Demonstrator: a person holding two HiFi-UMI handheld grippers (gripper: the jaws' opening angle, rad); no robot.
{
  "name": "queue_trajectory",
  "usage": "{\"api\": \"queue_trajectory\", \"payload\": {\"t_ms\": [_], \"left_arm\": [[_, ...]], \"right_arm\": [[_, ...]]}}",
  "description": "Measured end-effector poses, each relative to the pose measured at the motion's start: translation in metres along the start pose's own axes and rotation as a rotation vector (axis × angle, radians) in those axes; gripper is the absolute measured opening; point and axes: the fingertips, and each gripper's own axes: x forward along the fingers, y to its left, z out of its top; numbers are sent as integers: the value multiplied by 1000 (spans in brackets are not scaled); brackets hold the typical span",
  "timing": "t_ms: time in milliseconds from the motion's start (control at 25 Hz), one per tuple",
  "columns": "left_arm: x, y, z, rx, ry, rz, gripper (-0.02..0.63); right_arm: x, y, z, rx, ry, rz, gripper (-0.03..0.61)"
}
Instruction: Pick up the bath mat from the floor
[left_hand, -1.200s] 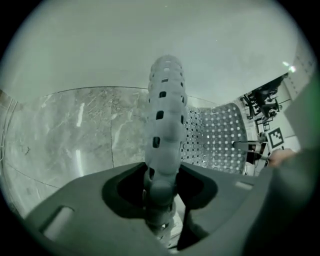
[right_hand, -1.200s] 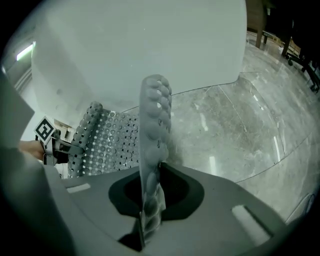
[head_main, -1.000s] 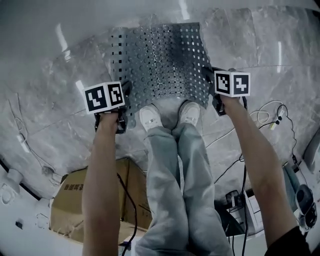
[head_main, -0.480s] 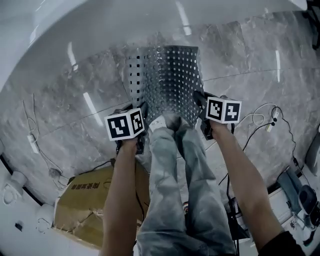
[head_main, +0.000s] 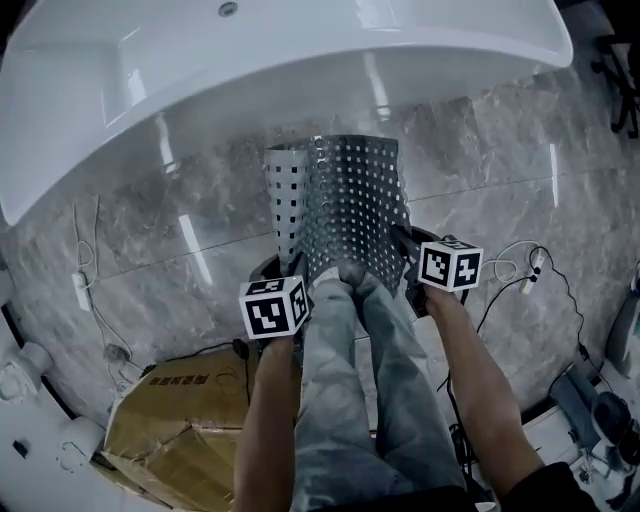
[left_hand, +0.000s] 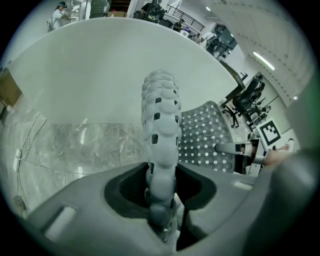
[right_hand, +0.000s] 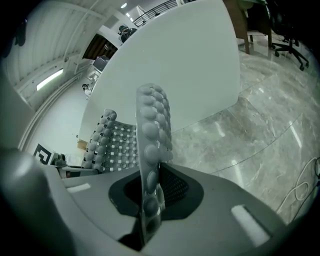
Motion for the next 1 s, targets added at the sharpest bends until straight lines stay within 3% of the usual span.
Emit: {"api": "queue_trajectory", "payload": {"t_ms": [200,560,880,1000], "left_arm": [[-48,-20,17,2,-80,-15,137],[-149,-64,47,89,-196,-28,133],[-238,-102,86,112,-322,-19,130],[-268,-120,109,124,-382,-24,126]], "right_arm": [[-40,33,25,-50,-50,15,26],[-129,106,67,18,-200,59,26],[-204,167,101,-99,-257,94,25],[-237,183,126,-89,-303,129,25]]}}
